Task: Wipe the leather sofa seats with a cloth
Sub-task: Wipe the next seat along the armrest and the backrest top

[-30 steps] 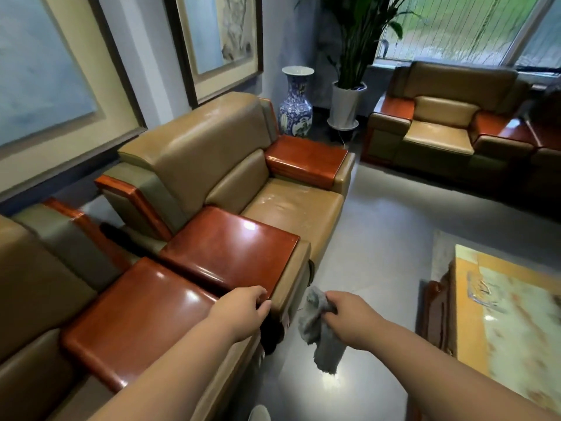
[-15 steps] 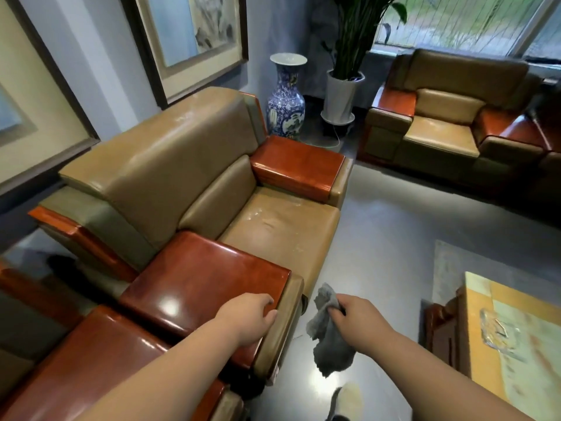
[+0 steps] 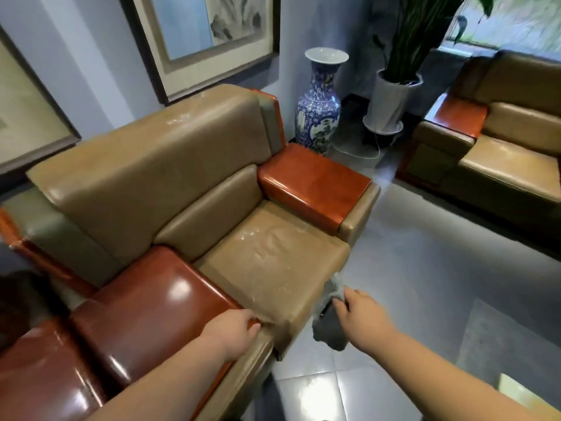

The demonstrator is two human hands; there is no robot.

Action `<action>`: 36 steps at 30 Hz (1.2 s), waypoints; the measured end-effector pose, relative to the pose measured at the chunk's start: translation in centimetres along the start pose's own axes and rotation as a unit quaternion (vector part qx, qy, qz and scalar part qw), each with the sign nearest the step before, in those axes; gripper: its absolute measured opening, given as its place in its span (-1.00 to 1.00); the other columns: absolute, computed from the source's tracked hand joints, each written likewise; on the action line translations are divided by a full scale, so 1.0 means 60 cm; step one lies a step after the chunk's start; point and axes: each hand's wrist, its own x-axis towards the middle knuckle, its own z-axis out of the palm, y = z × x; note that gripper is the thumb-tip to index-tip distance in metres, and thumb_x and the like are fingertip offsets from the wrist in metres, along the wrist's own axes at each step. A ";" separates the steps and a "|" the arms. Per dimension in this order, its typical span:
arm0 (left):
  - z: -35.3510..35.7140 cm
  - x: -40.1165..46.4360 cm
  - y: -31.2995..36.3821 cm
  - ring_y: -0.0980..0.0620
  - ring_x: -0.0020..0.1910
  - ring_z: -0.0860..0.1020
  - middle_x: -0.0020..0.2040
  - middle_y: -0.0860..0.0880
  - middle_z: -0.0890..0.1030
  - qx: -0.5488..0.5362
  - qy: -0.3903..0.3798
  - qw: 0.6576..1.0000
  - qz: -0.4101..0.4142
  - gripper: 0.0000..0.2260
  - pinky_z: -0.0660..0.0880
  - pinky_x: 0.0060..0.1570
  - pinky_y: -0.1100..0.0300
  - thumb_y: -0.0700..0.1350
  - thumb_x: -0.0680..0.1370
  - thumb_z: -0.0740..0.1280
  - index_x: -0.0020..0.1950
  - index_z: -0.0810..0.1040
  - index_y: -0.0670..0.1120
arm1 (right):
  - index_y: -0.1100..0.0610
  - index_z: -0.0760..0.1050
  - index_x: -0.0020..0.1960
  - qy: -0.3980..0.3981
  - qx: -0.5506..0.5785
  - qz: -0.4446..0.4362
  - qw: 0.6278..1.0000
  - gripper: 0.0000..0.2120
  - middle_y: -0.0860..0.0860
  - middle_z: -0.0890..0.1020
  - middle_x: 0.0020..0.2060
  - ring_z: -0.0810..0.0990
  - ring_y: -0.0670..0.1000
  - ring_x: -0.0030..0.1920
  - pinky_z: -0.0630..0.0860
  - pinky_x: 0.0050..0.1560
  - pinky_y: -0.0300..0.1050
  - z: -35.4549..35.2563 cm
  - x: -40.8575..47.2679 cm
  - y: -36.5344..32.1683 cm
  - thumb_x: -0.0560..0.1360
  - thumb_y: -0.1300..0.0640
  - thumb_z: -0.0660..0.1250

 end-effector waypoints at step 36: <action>0.132 0.315 0.093 -0.09 0.35 0.52 0.38 -0.03 0.55 -0.187 0.042 0.908 -0.373 -0.57 0.50 0.32 0.00 0.18 0.67 0.21 0.46 0.50 0.02 | 0.07 0.54 0.19 -0.336 -0.100 -0.200 0.915 -0.74 0.06 0.65 0.02 0.62 0.15 0.10 0.49 0.09 -0.02 0.093 0.693 0.088 0.73 -0.03 0.13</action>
